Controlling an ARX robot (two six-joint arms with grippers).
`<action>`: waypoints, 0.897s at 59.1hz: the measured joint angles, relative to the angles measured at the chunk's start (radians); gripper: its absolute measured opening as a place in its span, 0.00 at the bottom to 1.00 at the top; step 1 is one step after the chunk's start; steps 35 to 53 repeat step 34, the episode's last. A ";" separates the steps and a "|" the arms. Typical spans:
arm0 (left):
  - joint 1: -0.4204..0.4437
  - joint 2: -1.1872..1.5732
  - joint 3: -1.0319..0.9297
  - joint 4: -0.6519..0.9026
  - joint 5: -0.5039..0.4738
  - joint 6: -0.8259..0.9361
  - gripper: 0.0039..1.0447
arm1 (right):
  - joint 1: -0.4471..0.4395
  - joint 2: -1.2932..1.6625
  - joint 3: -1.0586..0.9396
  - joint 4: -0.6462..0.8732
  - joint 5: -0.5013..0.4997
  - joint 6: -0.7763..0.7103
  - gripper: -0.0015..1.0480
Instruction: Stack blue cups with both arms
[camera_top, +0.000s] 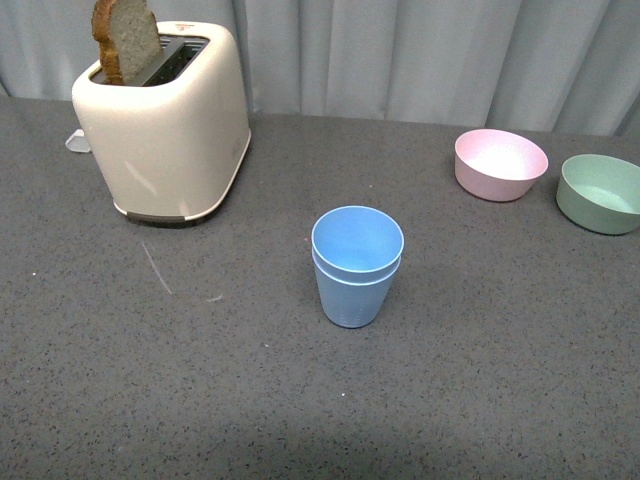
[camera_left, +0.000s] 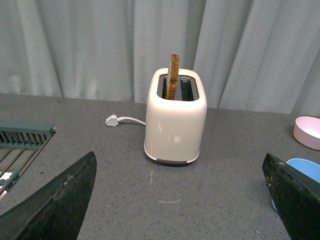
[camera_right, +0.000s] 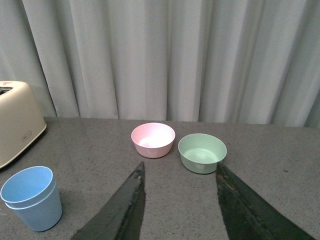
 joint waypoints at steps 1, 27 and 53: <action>0.000 0.000 0.000 0.000 0.000 0.000 0.94 | 0.000 0.000 0.000 0.000 0.000 0.000 0.44; 0.000 0.000 0.000 0.000 0.000 0.000 0.94 | 0.000 0.000 0.000 0.000 0.000 0.000 0.91; 0.000 0.000 0.000 0.000 0.000 0.000 0.94 | 0.000 0.000 0.000 0.000 0.000 0.000 0.91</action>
